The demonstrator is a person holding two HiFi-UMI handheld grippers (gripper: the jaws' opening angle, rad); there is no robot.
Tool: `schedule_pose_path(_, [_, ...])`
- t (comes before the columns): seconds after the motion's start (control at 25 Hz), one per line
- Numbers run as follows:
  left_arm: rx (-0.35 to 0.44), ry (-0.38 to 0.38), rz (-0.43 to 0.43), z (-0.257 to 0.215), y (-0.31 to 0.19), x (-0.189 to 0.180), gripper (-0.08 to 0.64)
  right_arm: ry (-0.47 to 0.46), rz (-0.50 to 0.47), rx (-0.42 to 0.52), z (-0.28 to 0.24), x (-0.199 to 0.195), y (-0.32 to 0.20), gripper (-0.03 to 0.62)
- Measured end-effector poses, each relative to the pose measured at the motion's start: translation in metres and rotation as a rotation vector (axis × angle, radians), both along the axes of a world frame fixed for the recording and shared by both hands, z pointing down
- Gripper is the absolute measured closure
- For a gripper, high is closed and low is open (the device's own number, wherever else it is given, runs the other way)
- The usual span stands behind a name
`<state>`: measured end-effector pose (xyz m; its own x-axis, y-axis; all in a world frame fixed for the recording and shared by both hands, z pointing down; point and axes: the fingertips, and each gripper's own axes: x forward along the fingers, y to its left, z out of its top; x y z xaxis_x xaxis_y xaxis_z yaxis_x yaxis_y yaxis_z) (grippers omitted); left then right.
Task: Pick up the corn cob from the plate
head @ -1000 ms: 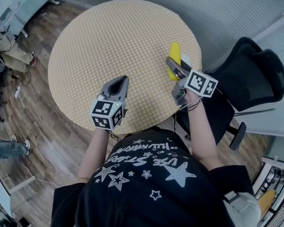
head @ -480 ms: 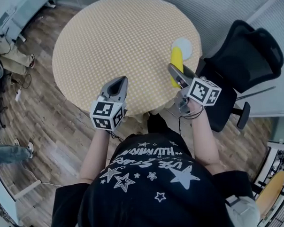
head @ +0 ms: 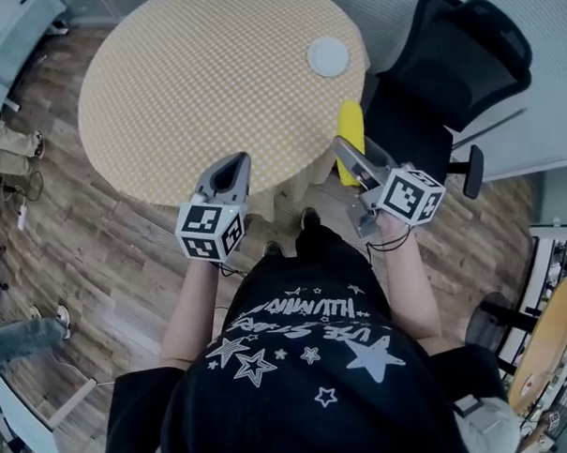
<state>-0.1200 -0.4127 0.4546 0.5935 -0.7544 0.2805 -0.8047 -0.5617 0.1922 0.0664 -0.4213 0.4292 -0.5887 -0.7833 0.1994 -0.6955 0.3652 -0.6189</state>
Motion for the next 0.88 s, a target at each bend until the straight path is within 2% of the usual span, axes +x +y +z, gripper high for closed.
schedule_pose_path(0.2, [-0.005,0.011,-0.019,0.002,0.015,0.008,0.552,-0.022,-0.013,0.016,-0.006,0.008,0.012,0.322])
schedule_pose_path(0.48, [0.004,0.004,-0.075,-0.006,0.038,0.031,0.552,-0.059,-0.091,0.056,-0.020,0.023,0.028,0.322])
schedule_pose_path(0.88, [-0.019,-0.019,-0.149,-0.008,0.104,0.095,0.552,-0.072,-0.201,0.063,-0.017,0.085,0.090,0.322])
